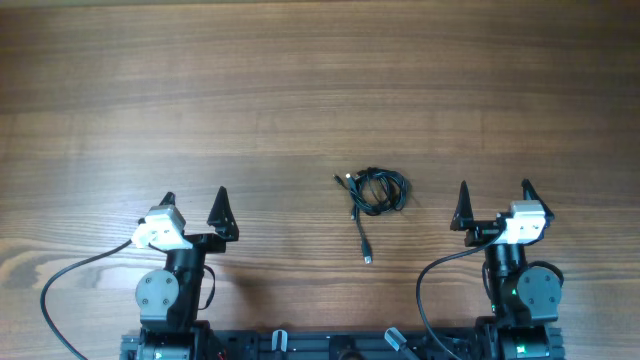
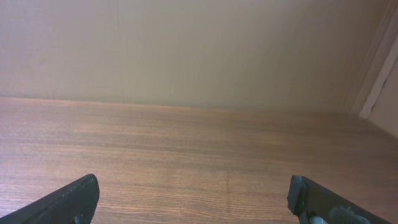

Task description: Untangle cables

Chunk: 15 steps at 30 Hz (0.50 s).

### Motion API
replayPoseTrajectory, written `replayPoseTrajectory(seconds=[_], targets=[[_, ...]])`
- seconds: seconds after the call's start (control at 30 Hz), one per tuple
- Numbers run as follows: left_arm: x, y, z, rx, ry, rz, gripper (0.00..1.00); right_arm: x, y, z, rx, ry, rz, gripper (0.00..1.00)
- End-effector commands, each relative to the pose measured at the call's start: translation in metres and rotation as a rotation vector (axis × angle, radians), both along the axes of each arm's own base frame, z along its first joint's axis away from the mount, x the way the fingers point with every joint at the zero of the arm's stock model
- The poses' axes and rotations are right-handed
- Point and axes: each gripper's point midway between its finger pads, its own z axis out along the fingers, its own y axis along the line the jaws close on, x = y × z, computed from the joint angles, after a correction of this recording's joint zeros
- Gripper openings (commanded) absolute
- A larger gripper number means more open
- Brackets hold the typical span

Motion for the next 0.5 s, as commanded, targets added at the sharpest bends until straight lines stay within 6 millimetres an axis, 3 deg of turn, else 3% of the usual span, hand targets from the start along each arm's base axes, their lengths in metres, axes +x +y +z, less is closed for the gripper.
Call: replayPoseTrajectory(seconds=[0.0,0.47], targets=[[-0.0001,-0.002,-0.0032,0.005,0.01,-0.012,1.0,-0.0007,-0.0035,0.0027,-0.017,-0.013,-0.018,1.0],[0.0,-0.0004,-0.0028,0.006,0.009,-0.003,1.0,-0.0007,-0.0035,0.0027,-0.017,-0.013,-0.018,1.0]])
